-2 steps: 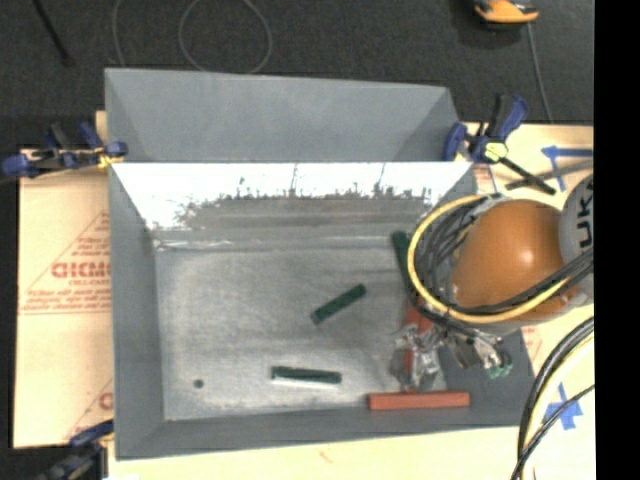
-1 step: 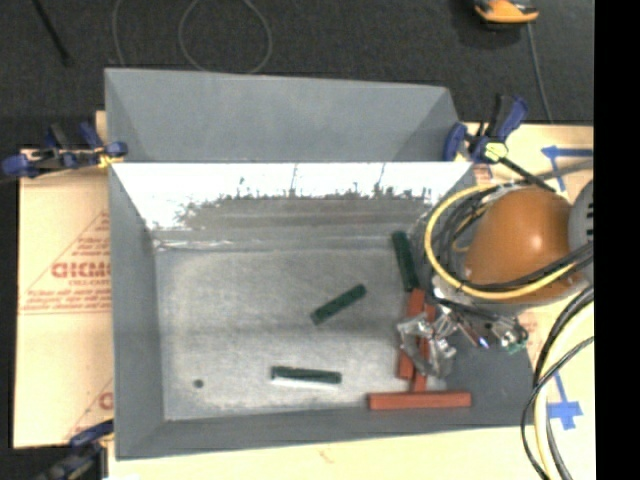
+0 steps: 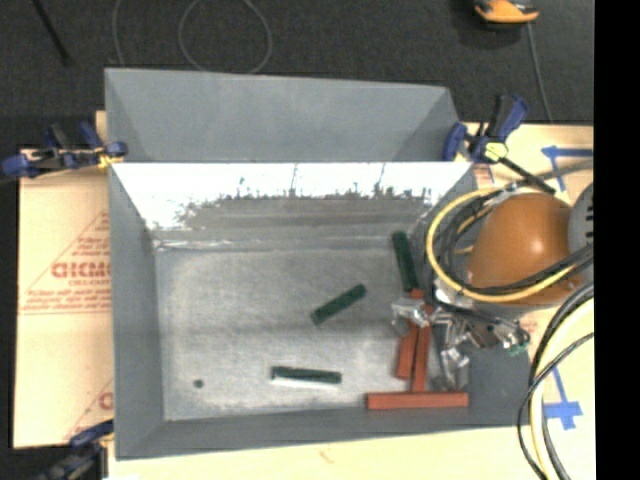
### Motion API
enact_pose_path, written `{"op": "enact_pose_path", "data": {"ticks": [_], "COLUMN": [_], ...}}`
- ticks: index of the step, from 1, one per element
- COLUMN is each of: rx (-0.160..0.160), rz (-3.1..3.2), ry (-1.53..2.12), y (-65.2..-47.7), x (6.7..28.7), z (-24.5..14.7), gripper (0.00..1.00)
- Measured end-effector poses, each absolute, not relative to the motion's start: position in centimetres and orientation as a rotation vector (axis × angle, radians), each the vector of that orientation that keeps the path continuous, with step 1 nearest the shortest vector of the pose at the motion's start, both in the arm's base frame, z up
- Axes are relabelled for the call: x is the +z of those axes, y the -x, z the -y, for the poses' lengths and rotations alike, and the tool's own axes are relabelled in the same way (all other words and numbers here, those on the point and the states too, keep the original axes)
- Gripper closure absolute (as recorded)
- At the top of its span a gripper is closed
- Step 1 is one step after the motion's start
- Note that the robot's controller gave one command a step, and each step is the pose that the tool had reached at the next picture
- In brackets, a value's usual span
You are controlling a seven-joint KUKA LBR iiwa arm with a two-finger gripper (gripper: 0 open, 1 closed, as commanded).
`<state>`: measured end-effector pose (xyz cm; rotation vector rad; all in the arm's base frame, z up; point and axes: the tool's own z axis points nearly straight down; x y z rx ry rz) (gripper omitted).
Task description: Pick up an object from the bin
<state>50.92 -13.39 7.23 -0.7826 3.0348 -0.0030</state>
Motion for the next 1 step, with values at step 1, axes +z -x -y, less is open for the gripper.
{"op": "enact_pose_path", "data": {"ticks": [1], "rx": [-0.006], "rz": [-3.022], "ry": [0.784], "y": [-51.28], "x": [7.57], "z": [13.23], "gripper": [1.0]}}
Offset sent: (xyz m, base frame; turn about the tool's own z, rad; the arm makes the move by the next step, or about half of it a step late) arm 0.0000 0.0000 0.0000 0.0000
